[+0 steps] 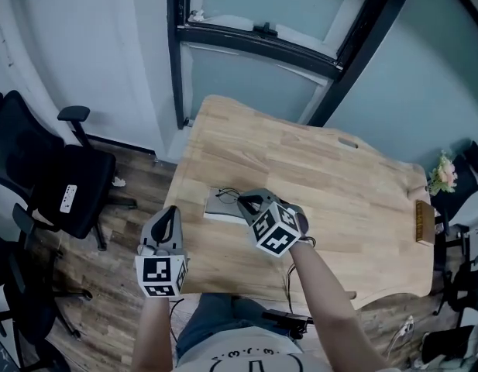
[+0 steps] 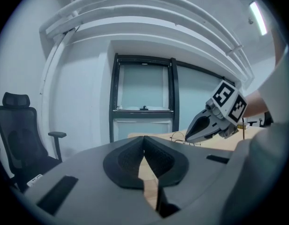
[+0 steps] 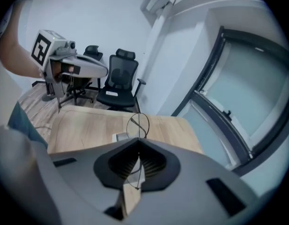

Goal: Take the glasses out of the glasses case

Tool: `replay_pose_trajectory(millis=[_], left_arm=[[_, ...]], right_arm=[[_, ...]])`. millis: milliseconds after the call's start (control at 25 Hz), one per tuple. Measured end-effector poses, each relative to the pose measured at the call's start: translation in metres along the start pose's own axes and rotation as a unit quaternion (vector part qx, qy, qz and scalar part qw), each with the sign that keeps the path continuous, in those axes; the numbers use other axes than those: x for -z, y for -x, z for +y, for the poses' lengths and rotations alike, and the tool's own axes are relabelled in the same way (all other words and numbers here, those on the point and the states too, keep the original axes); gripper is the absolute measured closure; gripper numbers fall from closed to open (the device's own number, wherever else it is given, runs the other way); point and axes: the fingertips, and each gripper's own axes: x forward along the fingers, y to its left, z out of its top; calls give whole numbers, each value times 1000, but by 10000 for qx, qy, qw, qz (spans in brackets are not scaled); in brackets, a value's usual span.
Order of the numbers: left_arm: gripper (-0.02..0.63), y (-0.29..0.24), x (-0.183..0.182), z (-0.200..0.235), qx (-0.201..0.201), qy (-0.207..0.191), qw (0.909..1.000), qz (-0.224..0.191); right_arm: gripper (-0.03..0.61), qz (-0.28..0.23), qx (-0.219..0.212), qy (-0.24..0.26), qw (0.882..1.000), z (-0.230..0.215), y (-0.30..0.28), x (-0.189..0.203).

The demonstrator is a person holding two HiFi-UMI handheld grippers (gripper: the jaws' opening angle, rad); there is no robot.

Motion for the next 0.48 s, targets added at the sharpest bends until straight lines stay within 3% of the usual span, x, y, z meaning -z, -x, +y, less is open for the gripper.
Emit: replay_pose_trajectory(millis=[240,480], left_arm=[[597,30,-36,-30,-221,-48,9992,-333],[597,63,-86,-57,-410,-175,9954,-845]], right_arm=[[565,-1069,558,-974,9879,-9,85,-18],[565,-2304,1239,-2017,9439,-13,193,-30]])
